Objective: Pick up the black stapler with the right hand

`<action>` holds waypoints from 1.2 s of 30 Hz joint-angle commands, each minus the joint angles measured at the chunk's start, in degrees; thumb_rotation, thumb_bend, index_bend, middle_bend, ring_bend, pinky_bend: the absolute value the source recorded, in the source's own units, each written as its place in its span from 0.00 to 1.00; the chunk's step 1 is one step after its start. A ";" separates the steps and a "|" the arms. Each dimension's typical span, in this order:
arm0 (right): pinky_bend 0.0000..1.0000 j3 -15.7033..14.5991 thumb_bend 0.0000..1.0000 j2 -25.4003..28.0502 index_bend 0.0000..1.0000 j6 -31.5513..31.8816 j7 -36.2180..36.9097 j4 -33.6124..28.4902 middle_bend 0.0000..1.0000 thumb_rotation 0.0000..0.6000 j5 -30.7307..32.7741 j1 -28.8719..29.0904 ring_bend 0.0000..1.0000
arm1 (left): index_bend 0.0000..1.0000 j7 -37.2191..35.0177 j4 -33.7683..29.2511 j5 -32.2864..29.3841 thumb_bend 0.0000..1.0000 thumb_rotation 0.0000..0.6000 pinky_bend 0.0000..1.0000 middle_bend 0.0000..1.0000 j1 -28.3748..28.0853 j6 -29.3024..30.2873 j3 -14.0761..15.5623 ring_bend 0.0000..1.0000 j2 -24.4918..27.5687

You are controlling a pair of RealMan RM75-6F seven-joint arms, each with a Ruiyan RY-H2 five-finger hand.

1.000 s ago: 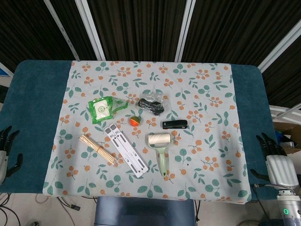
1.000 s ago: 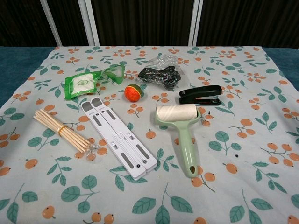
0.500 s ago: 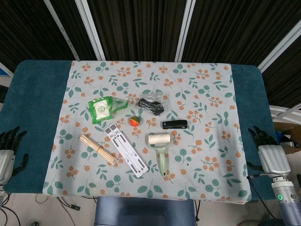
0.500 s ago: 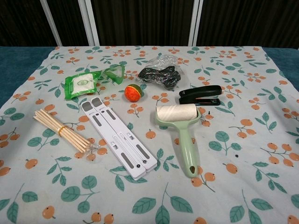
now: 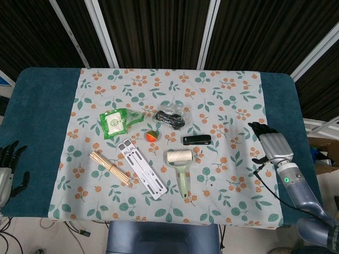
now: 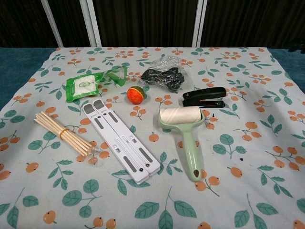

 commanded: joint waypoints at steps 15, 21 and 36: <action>0.21 -1.18 0.20 -18.44 0.08 -1.64 -22.38 9.47 0.19 1.00 25.37 18.00 0.16 | 0.10 -0.80 -1.96 -3.64 0.47 1.00 0.01 0.00 0.28 -2.23 -0.02 0.00 1.01; 0.21 -1.43 0.26 -23.77 0.13 -0.85 -26.25 12.20 0.25 1.00 29.42 21.80 0.20 | 0.10 -1.13 -2.83 -4.79 0.47 1.00 0.01 0.00 0.23 -3.20 -0.08 0.00 1.57; 0.21 -1.23 0.30 -31.33 0.27 -0.55 -31.25 19.26 0.35 1.00 36.06 28.09 0.29 | 0.10 -1.88 -3.61 -6.38 0.48 1.00 0.01 0.00 0.27 -3.90 -0.49 0.00 2.11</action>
